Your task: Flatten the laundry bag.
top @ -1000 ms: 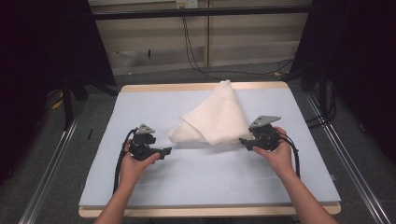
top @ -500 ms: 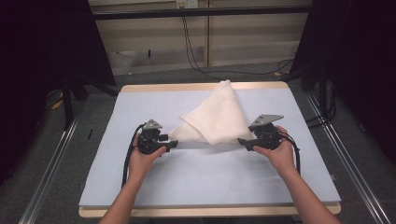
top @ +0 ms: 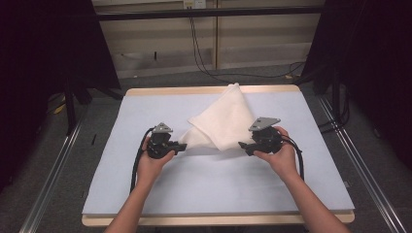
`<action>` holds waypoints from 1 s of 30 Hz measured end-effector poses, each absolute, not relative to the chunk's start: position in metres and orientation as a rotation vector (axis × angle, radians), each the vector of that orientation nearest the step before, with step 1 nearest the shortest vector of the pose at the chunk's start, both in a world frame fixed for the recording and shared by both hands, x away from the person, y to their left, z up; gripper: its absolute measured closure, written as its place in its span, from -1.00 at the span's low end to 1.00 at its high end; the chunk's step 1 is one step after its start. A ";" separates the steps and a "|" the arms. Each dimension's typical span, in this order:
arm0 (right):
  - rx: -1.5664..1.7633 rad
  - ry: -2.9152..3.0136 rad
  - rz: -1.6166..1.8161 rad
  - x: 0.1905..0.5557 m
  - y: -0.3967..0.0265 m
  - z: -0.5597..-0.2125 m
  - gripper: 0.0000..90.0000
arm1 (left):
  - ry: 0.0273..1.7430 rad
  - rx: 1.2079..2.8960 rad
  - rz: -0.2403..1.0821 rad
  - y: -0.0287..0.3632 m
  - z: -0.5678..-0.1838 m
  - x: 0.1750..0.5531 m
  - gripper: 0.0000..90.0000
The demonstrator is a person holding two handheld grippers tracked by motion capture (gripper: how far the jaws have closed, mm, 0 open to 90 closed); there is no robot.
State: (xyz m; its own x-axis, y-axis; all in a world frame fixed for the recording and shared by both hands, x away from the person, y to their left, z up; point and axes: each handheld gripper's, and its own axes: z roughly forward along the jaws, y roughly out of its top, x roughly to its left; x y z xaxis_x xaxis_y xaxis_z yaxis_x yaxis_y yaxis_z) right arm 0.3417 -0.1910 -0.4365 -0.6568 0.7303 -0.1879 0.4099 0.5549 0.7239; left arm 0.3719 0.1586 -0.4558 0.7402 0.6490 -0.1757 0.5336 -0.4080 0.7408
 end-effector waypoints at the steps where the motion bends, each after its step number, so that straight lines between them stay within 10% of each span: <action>1: 0.906 2.334 0.899 0.344 -0.188 -0.437 -0.31 | 0.890 2.124 0.164 0.159 -0.455 0.371 0.81; 11: 0.863 2.364 0.901 0.342 -0.187 -0.434 0.82 | 0.910 2.137 0.145 0.159 -0.452 0.369 0.88; 30: 1.111 2.221 1.027 0.338 -0.244 -0.431 0.91 | 0.980 2.147 0.176 0.171 -0.454 0.369 0.89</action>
State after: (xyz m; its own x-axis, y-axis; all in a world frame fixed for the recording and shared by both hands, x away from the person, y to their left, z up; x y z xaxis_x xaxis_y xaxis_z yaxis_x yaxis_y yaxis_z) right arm 0.3382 -0.2442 -0.4309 -0.5742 0.8164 -0.0622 0.4812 0.3979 0.7811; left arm 0.3692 0.1706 -0.4542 0.6967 0.6959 -0.1742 0.5919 -0.4204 0.6877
